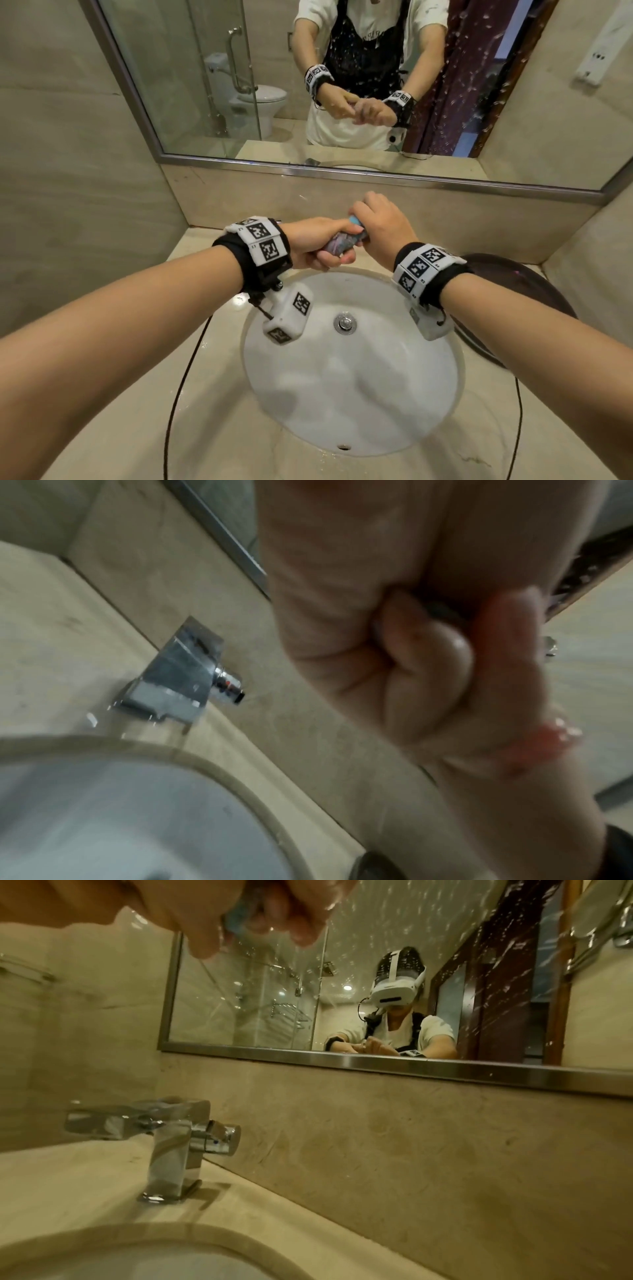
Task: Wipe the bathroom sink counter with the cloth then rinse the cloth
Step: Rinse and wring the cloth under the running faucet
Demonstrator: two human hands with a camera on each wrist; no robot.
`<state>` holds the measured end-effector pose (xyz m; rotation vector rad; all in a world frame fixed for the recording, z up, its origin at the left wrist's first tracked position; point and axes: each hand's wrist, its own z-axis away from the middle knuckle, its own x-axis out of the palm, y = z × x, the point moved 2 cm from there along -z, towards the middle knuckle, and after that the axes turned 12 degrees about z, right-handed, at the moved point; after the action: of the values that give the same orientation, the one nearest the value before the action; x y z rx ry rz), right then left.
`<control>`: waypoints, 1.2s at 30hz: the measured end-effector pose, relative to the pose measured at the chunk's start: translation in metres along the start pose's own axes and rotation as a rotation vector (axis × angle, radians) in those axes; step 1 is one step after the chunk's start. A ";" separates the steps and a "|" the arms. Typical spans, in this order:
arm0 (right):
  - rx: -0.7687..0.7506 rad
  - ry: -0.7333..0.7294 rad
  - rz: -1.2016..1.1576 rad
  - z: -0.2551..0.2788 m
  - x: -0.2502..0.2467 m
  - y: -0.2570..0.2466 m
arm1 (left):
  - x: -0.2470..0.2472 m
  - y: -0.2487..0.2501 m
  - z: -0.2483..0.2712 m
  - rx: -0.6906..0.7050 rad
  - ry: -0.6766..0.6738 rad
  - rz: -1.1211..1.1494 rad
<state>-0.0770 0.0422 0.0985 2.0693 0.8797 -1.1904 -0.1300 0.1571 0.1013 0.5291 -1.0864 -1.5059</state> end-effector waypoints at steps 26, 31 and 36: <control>0.697 -0.897 -0.875 0.000 0.009 -0.017 | -0.008 0.001 -0.009 0.285 0.571 -1.842; 0.707 -0.958 -0.981 0.002 0.014 -0.014 | -0.005 0.002 -0.004 0.310 0.603 -1.836; 0.656 -0.882 -0.797 -0.001 0.012 -0.007 | -0.007 -0.004 -0.014 0.287 0.655 -1.717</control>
<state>-0.0775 0.0506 0.0871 1.2551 0.9263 -2.8111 -0.1192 0.1586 0.0895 2.3364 -0.0914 -2.1918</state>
